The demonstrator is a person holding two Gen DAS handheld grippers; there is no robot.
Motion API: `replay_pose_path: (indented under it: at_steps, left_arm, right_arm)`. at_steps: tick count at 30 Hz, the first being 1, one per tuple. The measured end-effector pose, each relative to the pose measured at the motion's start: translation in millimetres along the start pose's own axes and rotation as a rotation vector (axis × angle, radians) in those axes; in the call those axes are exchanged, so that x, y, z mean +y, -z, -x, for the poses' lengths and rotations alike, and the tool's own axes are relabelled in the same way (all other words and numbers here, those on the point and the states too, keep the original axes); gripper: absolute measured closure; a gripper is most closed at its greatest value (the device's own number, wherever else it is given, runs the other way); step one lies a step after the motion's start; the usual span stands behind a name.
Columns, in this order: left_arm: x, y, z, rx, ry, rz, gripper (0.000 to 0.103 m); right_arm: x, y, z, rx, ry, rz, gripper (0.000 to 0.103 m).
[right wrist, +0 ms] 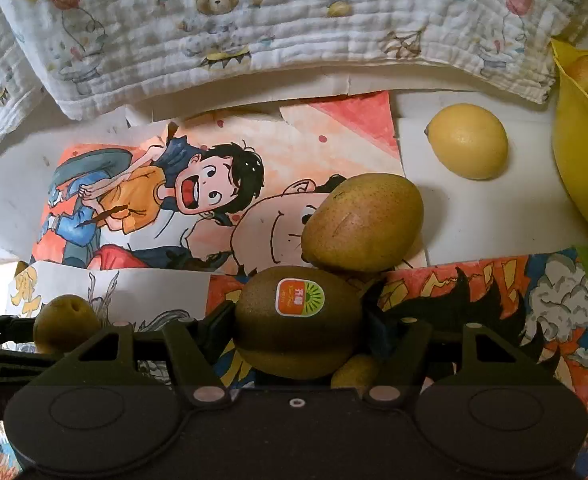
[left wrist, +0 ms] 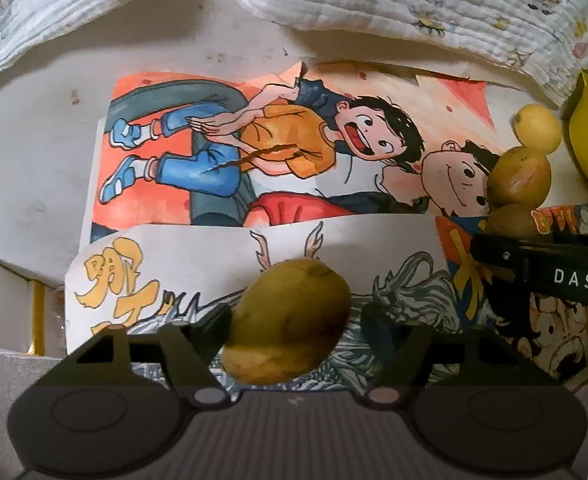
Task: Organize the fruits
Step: 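Carry the potato and stickered kiwi over the metal tray and open both tools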
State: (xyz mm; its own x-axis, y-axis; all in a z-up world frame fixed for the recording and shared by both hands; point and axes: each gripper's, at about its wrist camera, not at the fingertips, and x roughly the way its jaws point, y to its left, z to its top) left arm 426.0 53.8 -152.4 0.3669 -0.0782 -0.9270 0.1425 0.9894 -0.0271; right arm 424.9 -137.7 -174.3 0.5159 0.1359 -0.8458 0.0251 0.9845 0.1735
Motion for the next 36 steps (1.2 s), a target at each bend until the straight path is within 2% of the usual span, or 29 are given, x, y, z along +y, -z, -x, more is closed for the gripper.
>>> replay_pose_path:
  at_steps: [3,7,19,29,36]
  left_arm:
    - [1.7,0.2,2.0,-0.004,-0.005,0.008,0.038]
    - [3.3,-0.4,4.5,-0.01,0.004,0.017,0.039]
    - [-5.2,22.1,21.5,-0.011,0.046,0.055,0.041]
    - [-13.5,44.4,43.3,-0.032,0.07,0.073,0.044]
    - [-28.0,60.9,53.7,-0.039,0.103,0.095,0.045]
  right_arm:
    - [-1.0,1.7,1.6,-0.008,-0.01,-0.005,0.035]
    - [-2.3,6.9,7.5,-0.016,-0.053,-0.015,0.035]
    - [5.0,27.0,42.7,-0.06,-0.159,0.101,0.036]
    - [-8.3,57.8,81.6,-0.082,-0.177,0.153,0.036]
    - [-8.0,82.9,106.7,-0.093,-0.189,0.235,0.036]
